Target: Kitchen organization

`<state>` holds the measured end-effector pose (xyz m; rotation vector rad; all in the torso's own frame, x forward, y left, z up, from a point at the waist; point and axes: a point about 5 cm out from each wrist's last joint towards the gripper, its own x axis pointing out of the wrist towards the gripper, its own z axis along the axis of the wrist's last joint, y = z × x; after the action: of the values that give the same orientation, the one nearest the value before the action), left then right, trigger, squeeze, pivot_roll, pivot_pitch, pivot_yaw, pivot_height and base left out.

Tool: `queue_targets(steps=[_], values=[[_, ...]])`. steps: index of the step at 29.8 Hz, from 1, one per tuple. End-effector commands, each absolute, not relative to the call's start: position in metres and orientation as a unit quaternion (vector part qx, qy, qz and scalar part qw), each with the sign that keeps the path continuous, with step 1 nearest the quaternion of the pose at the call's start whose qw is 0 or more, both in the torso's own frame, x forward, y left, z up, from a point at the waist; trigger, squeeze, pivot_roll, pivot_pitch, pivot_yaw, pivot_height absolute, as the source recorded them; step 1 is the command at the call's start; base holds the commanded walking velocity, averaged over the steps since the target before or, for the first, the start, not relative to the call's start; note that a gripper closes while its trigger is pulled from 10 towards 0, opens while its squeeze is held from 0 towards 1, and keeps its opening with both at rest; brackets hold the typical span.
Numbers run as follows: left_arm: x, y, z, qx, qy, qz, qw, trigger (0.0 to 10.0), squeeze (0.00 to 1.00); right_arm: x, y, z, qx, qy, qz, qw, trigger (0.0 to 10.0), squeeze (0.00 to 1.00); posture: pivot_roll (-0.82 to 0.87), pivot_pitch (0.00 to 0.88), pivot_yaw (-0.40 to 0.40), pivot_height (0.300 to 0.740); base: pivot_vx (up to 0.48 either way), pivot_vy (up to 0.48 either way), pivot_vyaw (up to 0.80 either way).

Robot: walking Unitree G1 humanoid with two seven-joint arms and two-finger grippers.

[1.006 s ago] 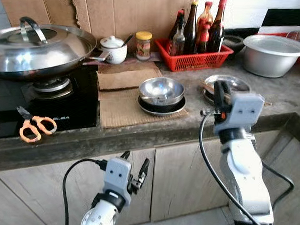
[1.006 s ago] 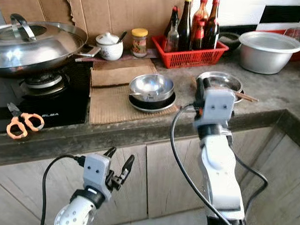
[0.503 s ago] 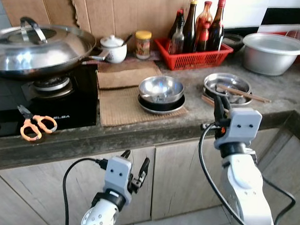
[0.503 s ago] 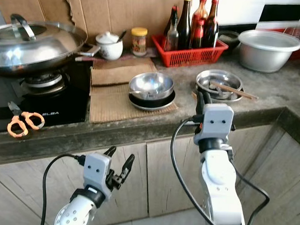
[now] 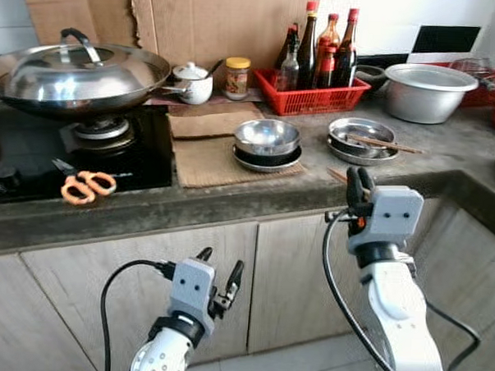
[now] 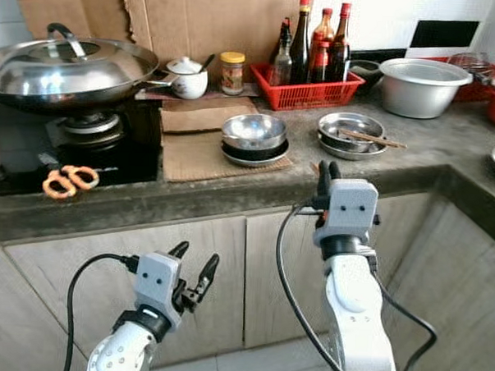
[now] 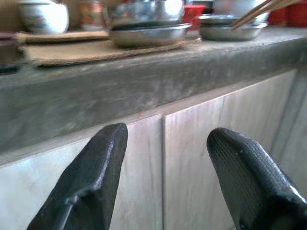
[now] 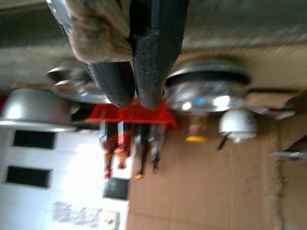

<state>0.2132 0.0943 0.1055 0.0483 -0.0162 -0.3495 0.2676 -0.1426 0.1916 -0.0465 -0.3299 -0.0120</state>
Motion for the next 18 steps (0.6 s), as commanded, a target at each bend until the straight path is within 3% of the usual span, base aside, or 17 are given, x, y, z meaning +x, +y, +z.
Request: queue_targets(steps=[1,10,18], values=[[0.212,0.092,0.104,0.030,-0.005,-0.178,0.984,10.0,0.00,0.267,-0.143,0.179,-0.021,-0.131,-0.005,0.991,10.0,0.00,0.03,0.000,-0.012,0.740,-0.319,0.000,0.00],[0.211,0.092,0.103,0.029,-0.002,-0.180,0.983,10.0,0.00,0.257,-0.136,0.156,-0.013,-0.077,0.015,0.997,10.0,0.00,0.03,0.000,-0.011,0.740,-0.316,0.000,0.00],[0.211,0.091,0.101,0.030,0.001,-0.185,0.982,10.0,0.00,0.250,-0.132,0.146,-0.006,-0.058,0.023,0.998,10.0,0.00,0.03,0.000,-0.007,0.740,-0.318,0.000,-0.72]])
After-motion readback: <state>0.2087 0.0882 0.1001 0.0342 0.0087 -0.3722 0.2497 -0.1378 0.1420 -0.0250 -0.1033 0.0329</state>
